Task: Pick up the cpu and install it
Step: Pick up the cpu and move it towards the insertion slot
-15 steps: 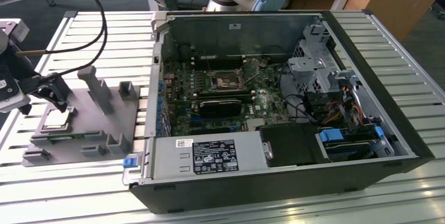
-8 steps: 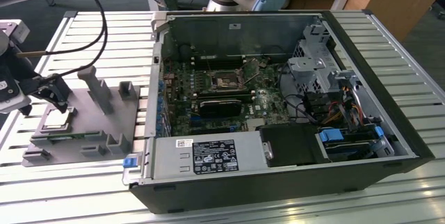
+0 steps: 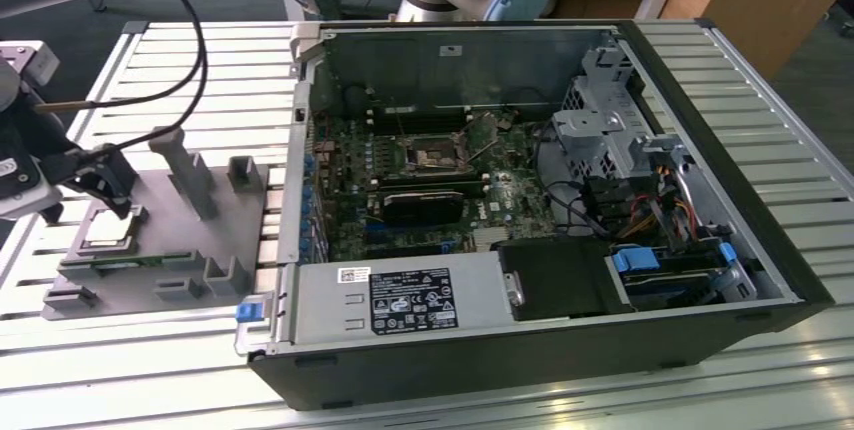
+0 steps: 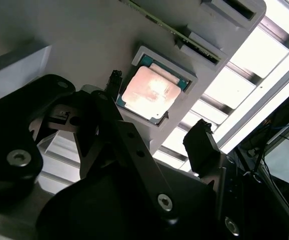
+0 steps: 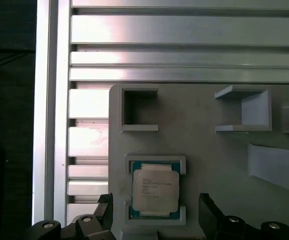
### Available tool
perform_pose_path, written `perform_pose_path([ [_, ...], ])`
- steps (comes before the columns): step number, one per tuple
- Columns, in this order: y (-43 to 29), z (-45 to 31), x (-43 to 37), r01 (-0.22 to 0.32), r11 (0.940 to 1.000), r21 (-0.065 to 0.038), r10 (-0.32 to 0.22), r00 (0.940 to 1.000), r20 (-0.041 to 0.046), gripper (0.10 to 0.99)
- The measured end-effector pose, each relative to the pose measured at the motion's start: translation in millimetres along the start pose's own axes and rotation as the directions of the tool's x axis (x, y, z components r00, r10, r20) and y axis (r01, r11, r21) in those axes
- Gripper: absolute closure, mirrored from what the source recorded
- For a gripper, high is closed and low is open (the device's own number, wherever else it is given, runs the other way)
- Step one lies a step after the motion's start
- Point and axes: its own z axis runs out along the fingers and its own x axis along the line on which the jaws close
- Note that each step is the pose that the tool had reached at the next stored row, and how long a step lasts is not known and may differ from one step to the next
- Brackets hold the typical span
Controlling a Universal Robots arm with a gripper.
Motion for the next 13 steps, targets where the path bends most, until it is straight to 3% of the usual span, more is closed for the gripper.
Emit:
perform_pose_path([
  [13,-0.5,12.0,-2.0,0.001,1.0000,0.000,-0.001,1.0000,0.0000,0.310],
])
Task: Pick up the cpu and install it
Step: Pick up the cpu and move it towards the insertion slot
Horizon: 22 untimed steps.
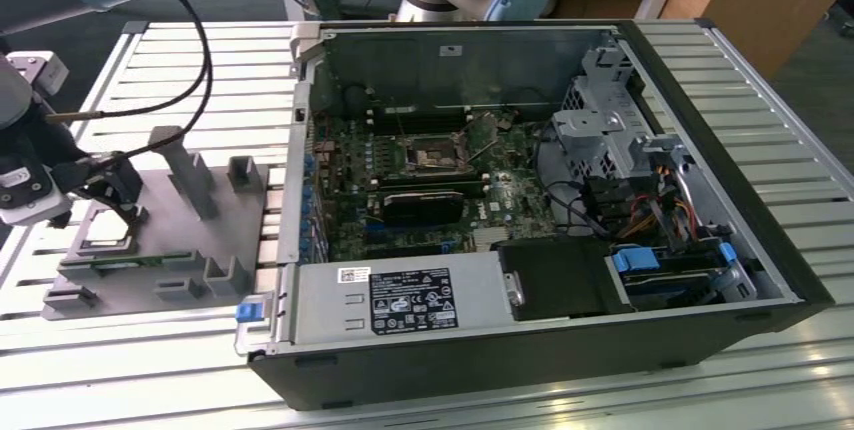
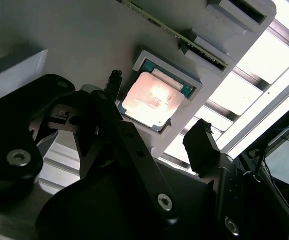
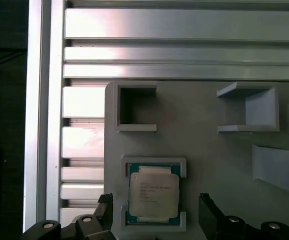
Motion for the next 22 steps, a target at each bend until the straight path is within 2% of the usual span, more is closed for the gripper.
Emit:
perform_pose_path([
  [9,1.8,10.9,0.1,0.000,1.0000,0.000,0.000,1.0000,0.0000,0.310],
  [17,3.7,16.8,0.2,0.000,1.0000,0.000,0.000,1.0000,-0.0003,0.310],
  [19,3.7,17.7,0.2,0.000,1.0000,0.000,0.000,1.0000,0.0000,0.325],
  [20,3.6,17.9,0.2,0.000,1.0000,0.000,0.000,1.0000,-0.0001,0.392],
  [22,3.6,18.4,0.1,0.000,1.0000,0.000,0.000,1.0000,-0.0001,0.392],
])
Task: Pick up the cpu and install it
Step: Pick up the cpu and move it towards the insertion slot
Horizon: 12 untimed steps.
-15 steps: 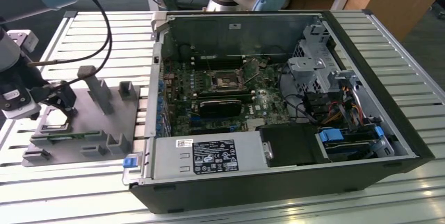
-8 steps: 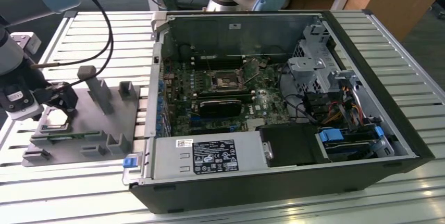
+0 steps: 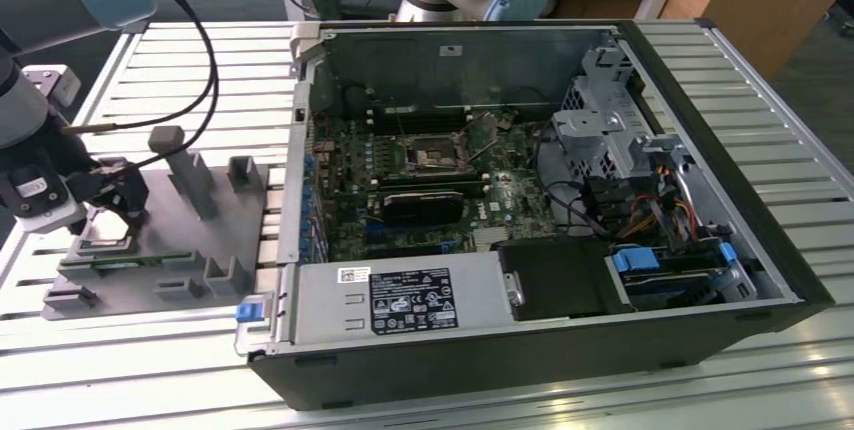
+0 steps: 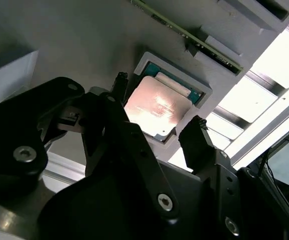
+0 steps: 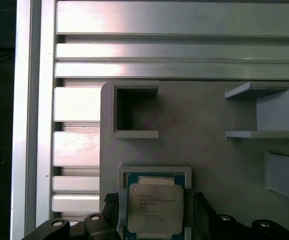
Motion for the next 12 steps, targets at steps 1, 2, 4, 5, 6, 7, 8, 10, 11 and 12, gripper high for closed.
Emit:
perform_pose_path([
  [1,0.0,0.2,0.0,0.000,1.0000,0.000,0.000,1.0000,0.0000,0.392],
  [2,0.0,0.3,0.0,0.000,1.0000,0.000,0.000,1.0000,0.0000,0.404],
  [4,0.0,0.4,0.0,0.000,1.0000,0.000,0.000,1.0000,0.0000,0.404],
  [5,0.0,0.4,0.0,0.000,1.0000,0.000,0.000,1.0000,0.0001,0.471],
  [6,0.0,0.4,0.0,0.000,1.0000,0.000,0.000,1.0000,0.0001,0.471],
  [7,0.0,0.4,0.0,0.000,1.0000,0.000,0.000,1.0000,0.0000,0.471],
  [8,0.0,0.4,0.0,0.000,1.0000,0.000,0.000,1.0000,0.0001,0.471],
  [10,0.0,0.5,0.0,0.000,1.0000,0.000,0.000,1.0000,0.0001,0.471],
  [11,0.0,0.6,0.0,0.000,1.0000,0.000,0.000,1.0000,0.0001,0.486],
  [12,0.0,0.5,0.0,0.000,1.0000,0.000,0.000,1.0000,-0.0001,0.486],
])
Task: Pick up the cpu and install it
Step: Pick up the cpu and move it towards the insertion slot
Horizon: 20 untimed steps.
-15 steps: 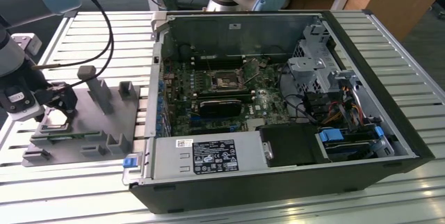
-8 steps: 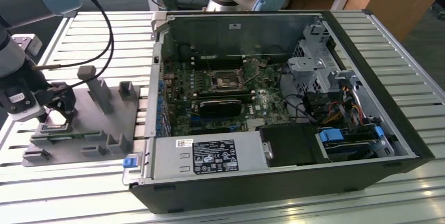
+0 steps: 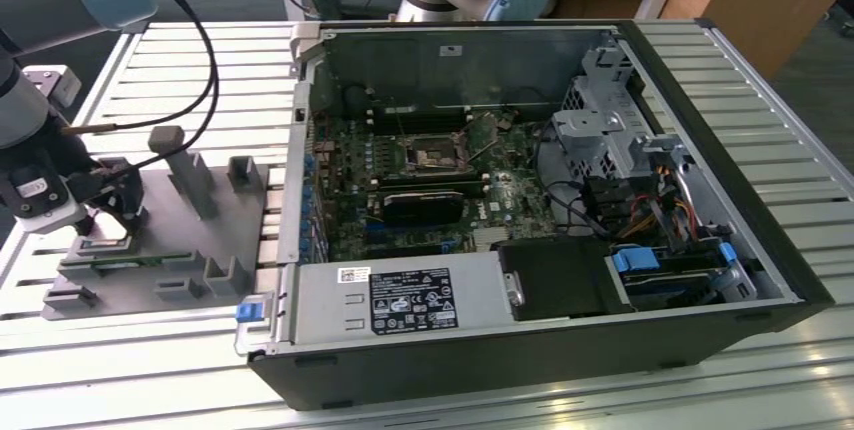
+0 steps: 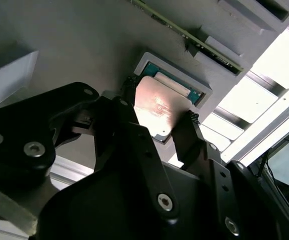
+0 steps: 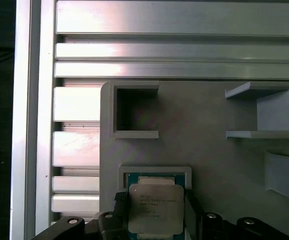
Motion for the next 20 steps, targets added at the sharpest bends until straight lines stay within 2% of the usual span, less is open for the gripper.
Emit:
perform_pose_path([
  [1,0.0,0.0,0.0,0.000,1.0000,0.000,0.000,1.0000,0.0000,0.549],
  [11,0.1,-1.0,-0.1,0.000,1.0000,0.000,0.000,1.0000,0.0008,0.553],
  [20,2.3,-20.0,0.0,0.000,1.0000,0.000,0.000,1.0000,0.0004,0.553],
])
